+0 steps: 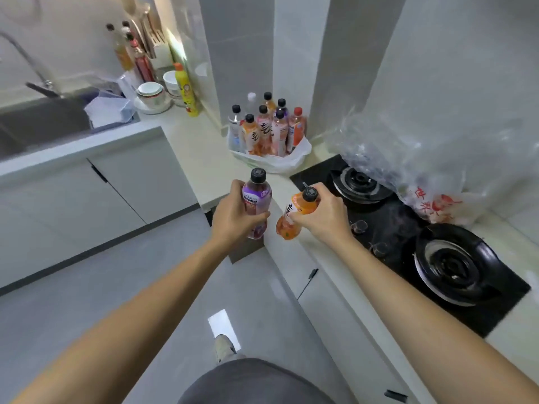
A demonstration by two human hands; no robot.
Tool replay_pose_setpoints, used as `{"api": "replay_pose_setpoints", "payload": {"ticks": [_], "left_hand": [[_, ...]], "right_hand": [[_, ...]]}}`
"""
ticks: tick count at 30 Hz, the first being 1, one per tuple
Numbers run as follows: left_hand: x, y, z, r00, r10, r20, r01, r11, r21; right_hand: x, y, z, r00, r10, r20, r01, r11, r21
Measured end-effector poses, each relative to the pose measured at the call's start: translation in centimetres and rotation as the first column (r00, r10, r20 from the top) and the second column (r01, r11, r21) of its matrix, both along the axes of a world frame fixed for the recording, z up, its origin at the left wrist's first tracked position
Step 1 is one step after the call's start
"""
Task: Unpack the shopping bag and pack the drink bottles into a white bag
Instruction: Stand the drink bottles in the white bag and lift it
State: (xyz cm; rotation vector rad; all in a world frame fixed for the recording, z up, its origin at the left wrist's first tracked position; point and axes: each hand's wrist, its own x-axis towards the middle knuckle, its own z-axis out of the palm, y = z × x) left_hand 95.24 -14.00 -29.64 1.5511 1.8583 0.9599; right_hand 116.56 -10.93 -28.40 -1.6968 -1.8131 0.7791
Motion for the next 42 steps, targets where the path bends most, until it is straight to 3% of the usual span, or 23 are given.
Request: {"api": "replay_pose_setpoints", "payload": {"ticks": [4, 12, 32, 42], "left_hand": [[-8.5, 3.6, -0.9, 0.998, 0.054, 0.015, -0.053, 0.998, -0.021], [-18.1, 11.0, -2.4, 0.996, 0.084, -0.004, -0.085, 0.995, -0.053], [-27.6, 30.6, -8.4, 1.0, -0.016, -0.002, 0.015, 0.978, -0.21], [-34.3, 38.0, -11.3, 0.981, -0.189, 0.049, 0.196, 0.958, -0.211]], "right_hand": [[-8.6, 4.7, -0.9, 1.0, 0.029, 0.009, -0.028, 1.0, -0.011], [-18.4, 12.0, -2.6, 0.999, 0.053, 0.001, -0.053, 0.998, -0.039], [-28.7, 30.1, -9.4, 0.99, 0.101, 0.101, -0.088, 0.988, -0.125], [-36.1, 35.3, -9.9, 0.99, -0.02, 0.138, 0.031, 0.996, -0.078]]}}
